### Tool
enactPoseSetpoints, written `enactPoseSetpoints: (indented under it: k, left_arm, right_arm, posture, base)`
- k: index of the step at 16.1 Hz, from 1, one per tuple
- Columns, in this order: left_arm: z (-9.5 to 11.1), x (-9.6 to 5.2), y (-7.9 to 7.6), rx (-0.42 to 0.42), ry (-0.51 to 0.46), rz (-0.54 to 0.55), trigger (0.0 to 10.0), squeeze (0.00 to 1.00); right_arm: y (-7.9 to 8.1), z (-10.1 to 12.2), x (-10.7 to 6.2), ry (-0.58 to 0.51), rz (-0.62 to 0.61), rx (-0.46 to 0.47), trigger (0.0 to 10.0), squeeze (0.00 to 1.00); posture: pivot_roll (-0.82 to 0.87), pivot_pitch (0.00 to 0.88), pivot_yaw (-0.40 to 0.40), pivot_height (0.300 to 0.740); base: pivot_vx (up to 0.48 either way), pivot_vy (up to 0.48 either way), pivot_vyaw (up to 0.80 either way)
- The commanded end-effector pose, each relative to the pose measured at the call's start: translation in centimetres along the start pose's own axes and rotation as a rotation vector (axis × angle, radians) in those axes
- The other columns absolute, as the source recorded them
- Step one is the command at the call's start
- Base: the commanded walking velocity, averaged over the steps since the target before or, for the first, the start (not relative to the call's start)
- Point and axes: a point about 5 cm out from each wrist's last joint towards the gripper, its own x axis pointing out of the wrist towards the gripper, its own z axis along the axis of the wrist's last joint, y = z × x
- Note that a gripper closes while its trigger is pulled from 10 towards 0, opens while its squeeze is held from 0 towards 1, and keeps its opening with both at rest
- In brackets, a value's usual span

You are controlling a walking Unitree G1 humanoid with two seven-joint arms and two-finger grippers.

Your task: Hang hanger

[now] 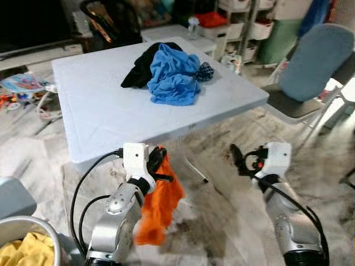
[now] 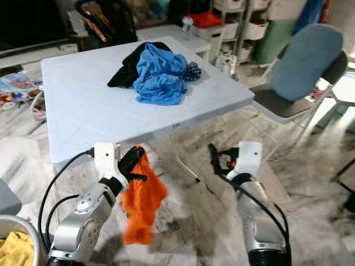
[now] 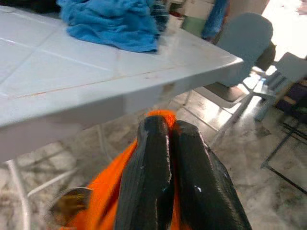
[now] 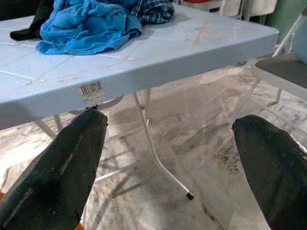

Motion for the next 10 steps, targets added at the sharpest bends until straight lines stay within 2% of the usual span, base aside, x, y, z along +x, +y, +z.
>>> enactPoseSetpoints:
  k: [1, 10]
  left_arm:
    - [0.73, 0.08, -0.95, -0.01, -0.031, -0.043, 10.0, 0.0]
    - [0.38, -0.15, -0.98, -0.003, -0.007, -0.072, 10.0, 0.0]
  right_arm:
    - [-0.63, 0.52, 0.06, -0.016, -0.023, -0.015, 10.0, 0.0]
    - [-0.68, 0.29, 0.14, -0.008, -0.034, -0.023, 10.0, 0.0]
  posture:
    - [-0.13, 0.0, 0.01, 0.74]
    - [-0.12, 0.0, 0.014, 0.74]
  base:
    - [0.0, 0.0, 0.0]
    - [0.0, 0.0, 0.0]
